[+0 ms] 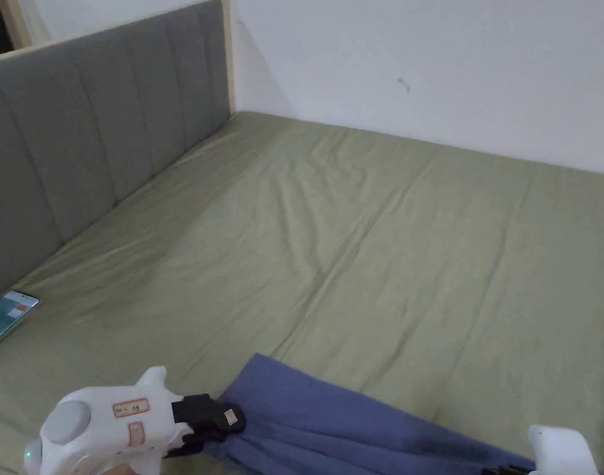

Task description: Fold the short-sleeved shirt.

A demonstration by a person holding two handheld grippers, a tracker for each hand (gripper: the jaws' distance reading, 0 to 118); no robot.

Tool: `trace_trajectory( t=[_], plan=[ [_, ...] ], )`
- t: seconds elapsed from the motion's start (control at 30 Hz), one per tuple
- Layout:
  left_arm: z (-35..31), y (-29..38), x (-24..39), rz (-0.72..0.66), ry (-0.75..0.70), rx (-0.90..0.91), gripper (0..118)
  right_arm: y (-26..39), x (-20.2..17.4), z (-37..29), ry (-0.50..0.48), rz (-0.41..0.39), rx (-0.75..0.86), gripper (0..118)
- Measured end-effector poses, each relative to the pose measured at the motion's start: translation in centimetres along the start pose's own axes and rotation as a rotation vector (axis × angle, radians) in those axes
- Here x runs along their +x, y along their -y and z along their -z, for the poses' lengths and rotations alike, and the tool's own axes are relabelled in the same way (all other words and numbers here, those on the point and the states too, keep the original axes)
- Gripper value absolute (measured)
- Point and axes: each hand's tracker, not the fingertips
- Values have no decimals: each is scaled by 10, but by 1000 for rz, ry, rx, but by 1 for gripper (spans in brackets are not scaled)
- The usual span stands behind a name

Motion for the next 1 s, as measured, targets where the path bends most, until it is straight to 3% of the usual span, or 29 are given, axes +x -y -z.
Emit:
trace_trajectory(
  t=[0.33, 0.53, 0.67, 0.83, 1.0],
  plan=[
    [-57, -24, -6, 25, -110, 117, 5, 11, 9, 4, -31, 50, -22, 0],
    [-56, -4, 52, 118, -104, 142, 6, 18, 27, -5, -60, 123, -6, 0],
    [-45, 13, 128, 350, -107, 104, 6, 19, 41, -17, -38, 136, 23, 0],
    [2, 63, 218, 635, -7, -24, 6, 28, 66, -36, -33, 200, 74, 0],
    [86, 129, 249, 836, -40, -215, 6, 44, 94, -52, -5, 269, 100, 0]
  ],
)
